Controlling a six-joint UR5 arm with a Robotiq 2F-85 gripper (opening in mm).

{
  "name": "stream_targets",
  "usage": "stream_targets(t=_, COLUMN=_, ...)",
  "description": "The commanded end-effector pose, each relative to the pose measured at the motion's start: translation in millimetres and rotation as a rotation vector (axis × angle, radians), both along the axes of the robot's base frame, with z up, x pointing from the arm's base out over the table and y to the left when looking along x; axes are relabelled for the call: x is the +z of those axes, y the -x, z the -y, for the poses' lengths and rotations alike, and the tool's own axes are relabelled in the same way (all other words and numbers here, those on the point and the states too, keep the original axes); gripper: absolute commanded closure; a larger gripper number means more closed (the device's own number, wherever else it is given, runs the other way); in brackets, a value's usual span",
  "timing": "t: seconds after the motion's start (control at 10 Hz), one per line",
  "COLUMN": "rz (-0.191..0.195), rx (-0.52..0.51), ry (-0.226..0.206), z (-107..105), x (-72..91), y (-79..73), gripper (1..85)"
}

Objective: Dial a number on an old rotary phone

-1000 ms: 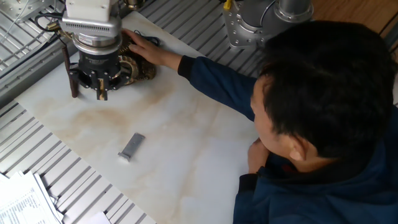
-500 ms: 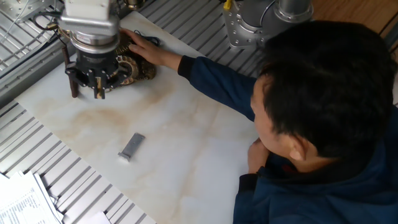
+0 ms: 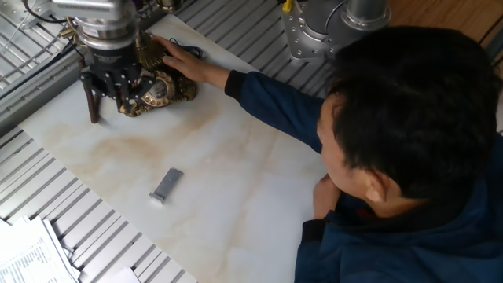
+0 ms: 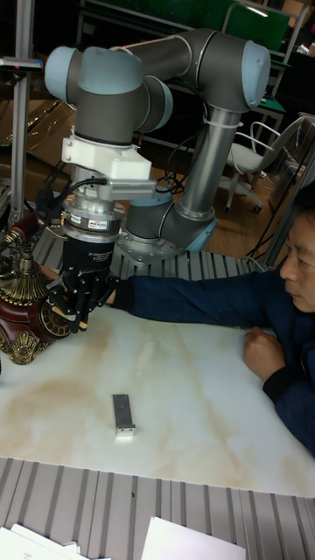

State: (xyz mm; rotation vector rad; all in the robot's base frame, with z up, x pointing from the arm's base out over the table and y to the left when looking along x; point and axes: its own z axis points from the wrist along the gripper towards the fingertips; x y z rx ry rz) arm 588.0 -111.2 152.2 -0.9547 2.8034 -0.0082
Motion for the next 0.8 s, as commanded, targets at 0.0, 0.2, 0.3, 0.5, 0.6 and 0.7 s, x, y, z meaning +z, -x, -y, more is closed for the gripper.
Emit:
stream_targets(t=0.0, rz=-0.016, rx=-0.045, ry=-0.037, z=1, x=-1.1, y=6.4, gripper=83.7)
stream_targets(t=0.2, rz=-0.015, rx=-0.02, ry=-0.017, z=5, x=-1.4, y=6.2, gripper=83.7)
stream_targets(t=0.3, rz=0.005, rx=0.017, ry=0.027, z=15, x=-1.0, y=1.6, gripper=83.7)
stream_targets(t=0.5, rz=0.045, rx=0.02, ry=0.036, z=17, x=0.9, y=-8.6, gripper=83.7)
stream_targets(t=0.6, rz=0.057, rx=0.021, ry=0.063, z=24, x=1.6, y=-11.7, gripper=83.7)
stream_targets(t=0.7, rz=0.051, rx=0.027, ry=0.086, z=29, x=1.3, y=-10.1, gripper=83.7)
